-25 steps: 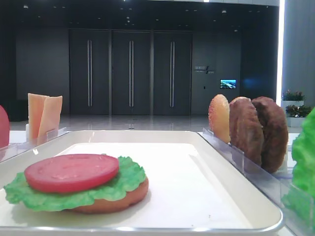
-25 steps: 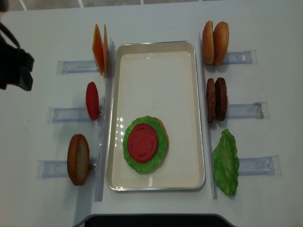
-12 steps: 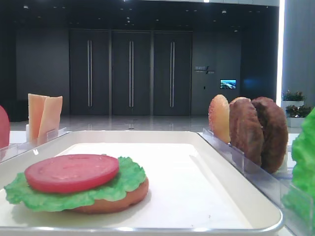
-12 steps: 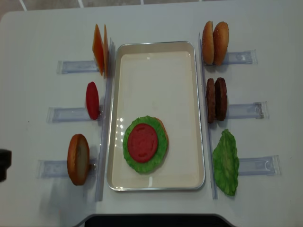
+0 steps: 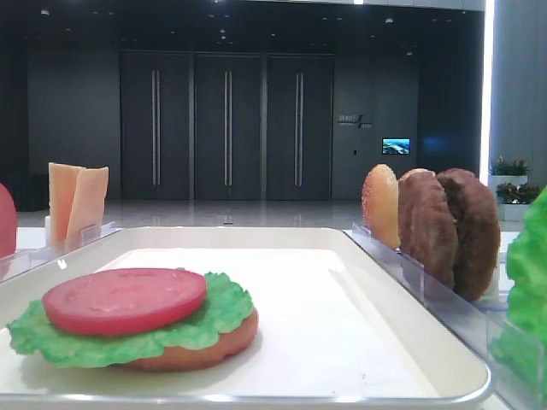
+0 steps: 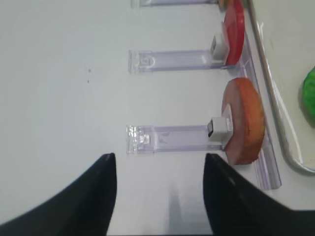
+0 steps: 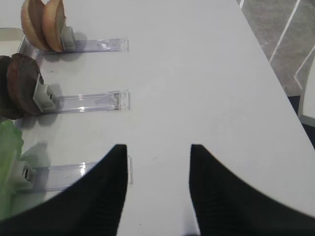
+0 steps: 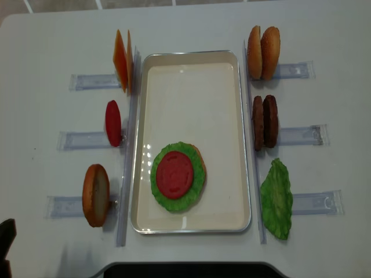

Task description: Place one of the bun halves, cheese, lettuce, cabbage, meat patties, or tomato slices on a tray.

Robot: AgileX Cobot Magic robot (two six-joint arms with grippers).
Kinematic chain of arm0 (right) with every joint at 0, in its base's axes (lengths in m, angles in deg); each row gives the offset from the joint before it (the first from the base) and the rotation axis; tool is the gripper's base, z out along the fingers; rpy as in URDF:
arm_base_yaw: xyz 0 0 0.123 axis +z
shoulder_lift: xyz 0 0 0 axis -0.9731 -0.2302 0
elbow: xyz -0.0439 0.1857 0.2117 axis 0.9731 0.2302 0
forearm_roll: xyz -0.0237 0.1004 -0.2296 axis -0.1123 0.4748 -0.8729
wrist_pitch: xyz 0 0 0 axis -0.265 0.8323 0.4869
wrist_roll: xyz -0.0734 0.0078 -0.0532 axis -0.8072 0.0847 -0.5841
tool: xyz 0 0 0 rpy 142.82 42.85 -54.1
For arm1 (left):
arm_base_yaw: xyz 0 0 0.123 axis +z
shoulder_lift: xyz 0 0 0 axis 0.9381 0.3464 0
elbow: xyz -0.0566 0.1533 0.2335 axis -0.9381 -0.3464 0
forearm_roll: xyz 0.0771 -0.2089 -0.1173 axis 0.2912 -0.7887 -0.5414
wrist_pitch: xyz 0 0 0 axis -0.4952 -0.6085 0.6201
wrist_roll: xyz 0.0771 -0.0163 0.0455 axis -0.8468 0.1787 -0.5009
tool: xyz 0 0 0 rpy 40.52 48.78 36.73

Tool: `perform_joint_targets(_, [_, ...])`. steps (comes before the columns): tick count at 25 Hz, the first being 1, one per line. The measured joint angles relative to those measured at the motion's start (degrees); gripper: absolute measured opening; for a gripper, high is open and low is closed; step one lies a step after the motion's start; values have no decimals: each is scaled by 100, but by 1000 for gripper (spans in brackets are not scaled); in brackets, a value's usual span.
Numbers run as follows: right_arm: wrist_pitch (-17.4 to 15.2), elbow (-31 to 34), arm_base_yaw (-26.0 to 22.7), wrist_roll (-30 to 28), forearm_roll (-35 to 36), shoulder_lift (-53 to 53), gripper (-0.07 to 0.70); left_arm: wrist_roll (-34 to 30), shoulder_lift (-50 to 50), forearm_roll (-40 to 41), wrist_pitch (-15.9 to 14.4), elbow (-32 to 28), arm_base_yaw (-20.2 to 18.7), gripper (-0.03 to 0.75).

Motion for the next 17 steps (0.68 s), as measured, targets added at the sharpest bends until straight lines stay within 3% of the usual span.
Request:
perform_joint_targets(7, [0,0,0,0,0,0,290,-113,-820,-109,127,-158,0,376])
perform_joint_targets(17, [0,0,0,0,0,0,290,-148,-847,-164,138,-163,1,349])
